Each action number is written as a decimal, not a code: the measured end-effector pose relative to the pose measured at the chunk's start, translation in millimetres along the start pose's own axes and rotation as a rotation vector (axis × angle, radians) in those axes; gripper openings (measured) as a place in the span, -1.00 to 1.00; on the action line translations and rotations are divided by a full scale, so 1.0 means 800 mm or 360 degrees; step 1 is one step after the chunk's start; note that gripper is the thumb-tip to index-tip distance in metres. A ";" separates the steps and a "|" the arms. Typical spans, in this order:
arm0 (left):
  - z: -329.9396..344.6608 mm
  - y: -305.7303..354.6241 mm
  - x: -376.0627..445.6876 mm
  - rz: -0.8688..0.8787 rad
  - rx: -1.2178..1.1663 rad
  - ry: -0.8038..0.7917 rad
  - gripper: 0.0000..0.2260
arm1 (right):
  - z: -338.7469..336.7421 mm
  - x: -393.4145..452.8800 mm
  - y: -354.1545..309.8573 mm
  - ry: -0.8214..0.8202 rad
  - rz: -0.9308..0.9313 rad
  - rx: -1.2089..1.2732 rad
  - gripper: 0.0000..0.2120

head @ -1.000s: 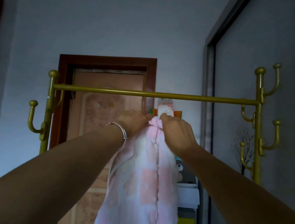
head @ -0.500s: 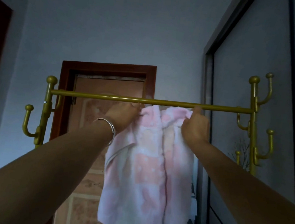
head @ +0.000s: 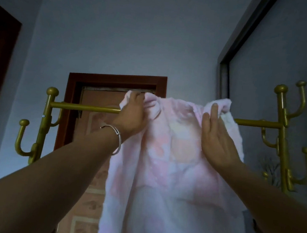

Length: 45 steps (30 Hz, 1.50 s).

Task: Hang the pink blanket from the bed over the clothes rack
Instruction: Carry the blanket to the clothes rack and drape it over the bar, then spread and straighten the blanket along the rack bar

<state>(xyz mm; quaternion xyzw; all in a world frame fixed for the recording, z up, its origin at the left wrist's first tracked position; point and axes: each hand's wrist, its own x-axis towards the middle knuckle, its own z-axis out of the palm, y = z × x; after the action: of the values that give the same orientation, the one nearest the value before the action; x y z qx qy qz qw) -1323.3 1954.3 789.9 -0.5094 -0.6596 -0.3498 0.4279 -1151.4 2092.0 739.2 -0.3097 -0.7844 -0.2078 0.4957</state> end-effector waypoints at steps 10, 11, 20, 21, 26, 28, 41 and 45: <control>0.036 -0.080 0.143 0.0693 0.1347 -0.0008 -0.36 | 0.047 0.162 0.035 0.0194 -0.0079 -0.0451 -0.29; 0.038 -0.085 0.159 0.0712 0.1365 0.0009 -0.36 | 0.052 0.175 0.033 0.0219 -0.0086 -0.0418 -0.28; 0.099 -0.092 0.195 0.0072 0.0412 -0.0898 -0.73 | 0.097 0.219 0.020 -0.0664 0.0281 -0.0028 -0.36; 0.099 -0.091 0.197 0.0114 0.0319 -0.0864 -0.74 | 0.095 0.219 0.021 -0.0566 0.0270 -0.0024 -0.37; 0.103 -0.066 0.193 0.0293 0.0036 -0.0884 -0.58 | 0.086 0.205 0.020 -0.0419 0.0256 -0.0049 -0.41; 0.102 -0.048 0.184 0.0343 -0.0053 -0.0904 -0.58 | 0.083 0.200 0.019 -0.0360 0.0231 -0.0073 -0.45; 0.133 0.012 0.064 0.1222 0.1023 -0.0439 -0.27 | 0.044 0.119 0.048 -0.0075 -0.0319 -0.0162 -0.65; 0.108 0.033 0.067 0.1234 0.0654 0.0024 -0.63 | 0.043 0.096 0.058 -0.0318 -0.0440 -0.0094 -0.35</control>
<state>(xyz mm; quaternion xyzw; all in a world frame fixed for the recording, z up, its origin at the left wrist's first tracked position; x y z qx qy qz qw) -1321.6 2058.3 805.9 -0.6210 -0.4724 -0.0286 0.6248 -1166.2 2169.0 795.2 -0.2324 -0.8585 -0.2651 0.3725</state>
